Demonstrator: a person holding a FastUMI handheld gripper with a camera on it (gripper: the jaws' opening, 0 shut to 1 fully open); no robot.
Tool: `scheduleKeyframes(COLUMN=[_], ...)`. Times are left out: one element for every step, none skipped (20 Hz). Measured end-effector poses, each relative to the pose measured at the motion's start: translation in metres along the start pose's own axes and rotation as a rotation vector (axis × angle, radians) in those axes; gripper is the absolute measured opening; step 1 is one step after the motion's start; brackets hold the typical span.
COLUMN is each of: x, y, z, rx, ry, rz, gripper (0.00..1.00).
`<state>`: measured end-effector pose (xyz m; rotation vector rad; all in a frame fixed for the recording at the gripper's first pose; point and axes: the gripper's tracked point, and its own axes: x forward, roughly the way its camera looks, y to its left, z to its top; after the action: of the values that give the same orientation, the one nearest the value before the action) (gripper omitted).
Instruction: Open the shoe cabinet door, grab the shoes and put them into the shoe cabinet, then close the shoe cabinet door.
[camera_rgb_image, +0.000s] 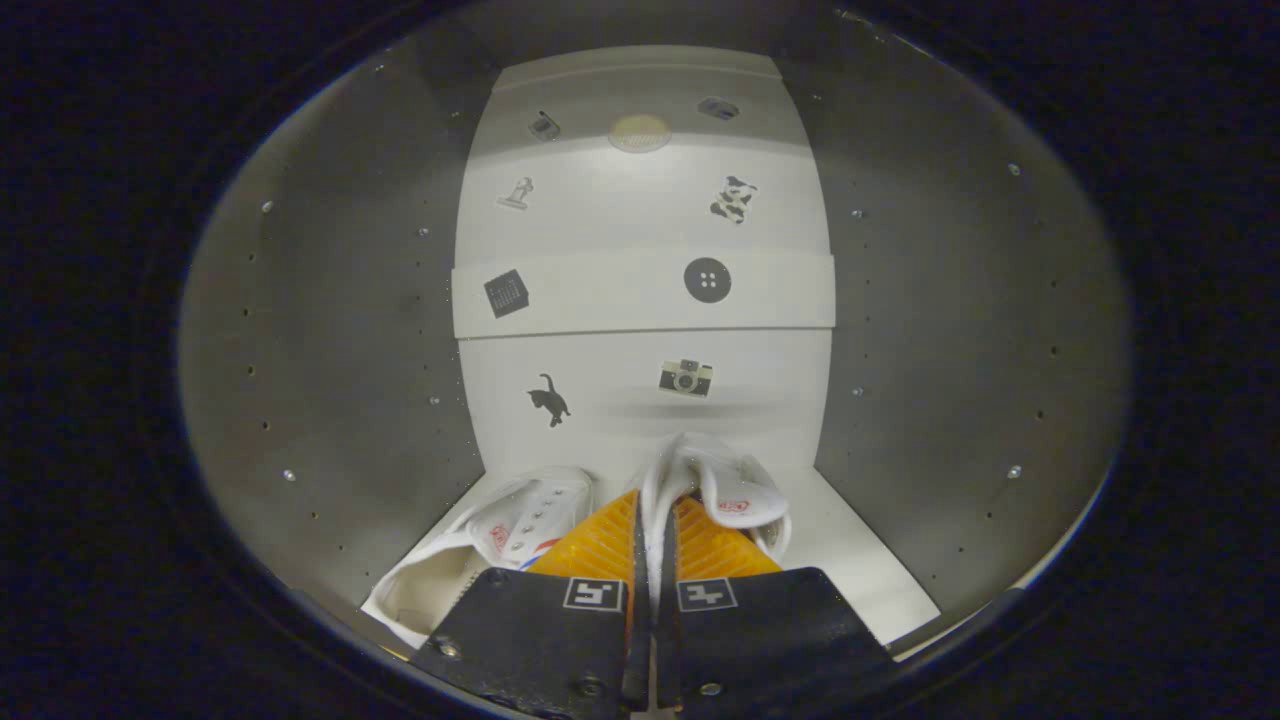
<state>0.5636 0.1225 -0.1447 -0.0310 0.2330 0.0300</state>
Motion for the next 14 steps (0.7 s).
scheduleKeyframes(x=[0.007,0.013,0.019,0.021,0.024,0.022,0.02,0.014,0.004,-0.006,-0.018,-0.03,-0.043,-0.057], y=[-0.004,-0.01,-0.014,-0.019,-0.025,-0.026,-0.021,-0.015,-0.012,-0.013,-0.012,-0.013,-0.01,-0.009], z=[0.0,-0.002,-0.004,-0.005,-0.007,-0.007,-0.004,-0.001,0.0,0.004,0.009,0.012,0.014,0.017], rx=[-0.024,-0.053,-0.072,-0.074,-0.077,-0.083,-0.075,-0.063,-0.056,-0.061,-0.073,-0.087,-0.1,-0.108], ry=[0.004,0.015,0.03,0.037,0.041,0.033,0.015,0.001,-0.007,-0.021,-0.039,-0.054,-0.07,-0.084], rz=[-0.015,-0.035,-0.052,-0.069,-0.094,-0.094,-0.082,-0.069,-0.067,-0.087,-0.101,-0.114,-0.111,-0.116], gripper=[0.06,0.07,0.07,0.12,0.17,0.22,0.26,0.31,0.34,0.4,0.46,0.51,0.57,0.62])
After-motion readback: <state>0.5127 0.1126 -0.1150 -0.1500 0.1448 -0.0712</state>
